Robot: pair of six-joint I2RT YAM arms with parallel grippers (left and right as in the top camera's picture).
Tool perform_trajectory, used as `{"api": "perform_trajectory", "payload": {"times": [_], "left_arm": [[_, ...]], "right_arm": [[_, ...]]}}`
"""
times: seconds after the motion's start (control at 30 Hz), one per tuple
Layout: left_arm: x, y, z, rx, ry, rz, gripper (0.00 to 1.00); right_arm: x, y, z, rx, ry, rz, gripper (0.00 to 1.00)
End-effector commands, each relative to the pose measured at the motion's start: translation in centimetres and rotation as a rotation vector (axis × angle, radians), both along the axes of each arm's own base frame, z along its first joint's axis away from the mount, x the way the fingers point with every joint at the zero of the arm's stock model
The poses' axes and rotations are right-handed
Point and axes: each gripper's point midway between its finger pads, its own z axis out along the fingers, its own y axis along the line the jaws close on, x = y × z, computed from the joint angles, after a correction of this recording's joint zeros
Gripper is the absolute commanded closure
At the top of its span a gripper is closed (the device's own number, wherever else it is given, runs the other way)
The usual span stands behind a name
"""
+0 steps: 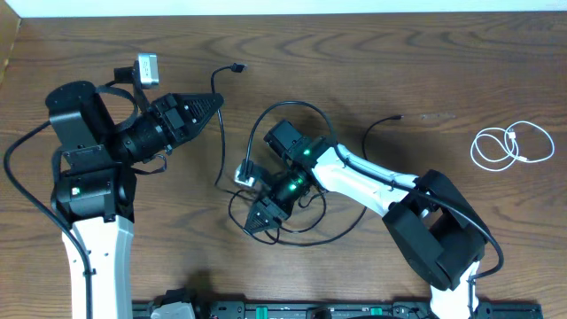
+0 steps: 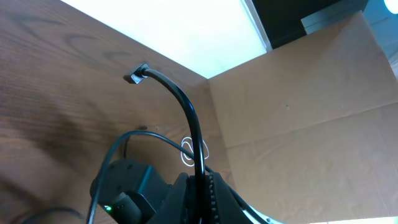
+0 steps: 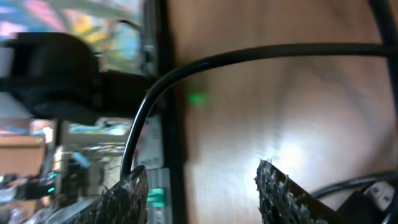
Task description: Untangle cables
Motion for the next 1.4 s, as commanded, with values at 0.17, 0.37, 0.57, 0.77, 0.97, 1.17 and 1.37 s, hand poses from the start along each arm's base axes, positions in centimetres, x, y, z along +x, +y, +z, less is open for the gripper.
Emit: {"api": "perform_trajectory", "payload": {"times": [0.17,0.37,0.57,0.77,0.97,1.17,1.37], "left_arm": [[-0.1,0.0,0.2,0.007,-0.022,-0.016,0.93],[-0.1,0.0,0.2,0.01,-0.025,-0.017,0.92],[-0.3,0.0,-0.5,0.031,-0.016,-0.02,0.92],[-0.3,0.0,-0.4,0.018,-0.001,-0.016,0.92],[0.0,-0.3,1.5,-0.094,0.043,-0.01,0.92],[0.3,-0.2,2.3,-0.163,0.094,0.012,0.92],[0.3,-0.2,2.3,-0.162,0.094,0.015,0.93]], "right_arm": [[-1.3,0.4,3.5,0.213,0.114,0.079,0.46],[0.0,0.3,7.1,0.437,0.151,0.11,0.44],[4.8,-0.1,3.7,0.187,0.119,-0.112,0.48],[6.1,0.7,0.1,-0.001,-0.031,-0.215,0.4],[6.7,4.6,0.0,0.054,-0.282,-0.221,0.31],[8.5,7.5,2.1,0.168,-0.449,-0.272,0.32],[9.9,8.2,2.9,0.175,-0.462,-0.363,0.67]]}}
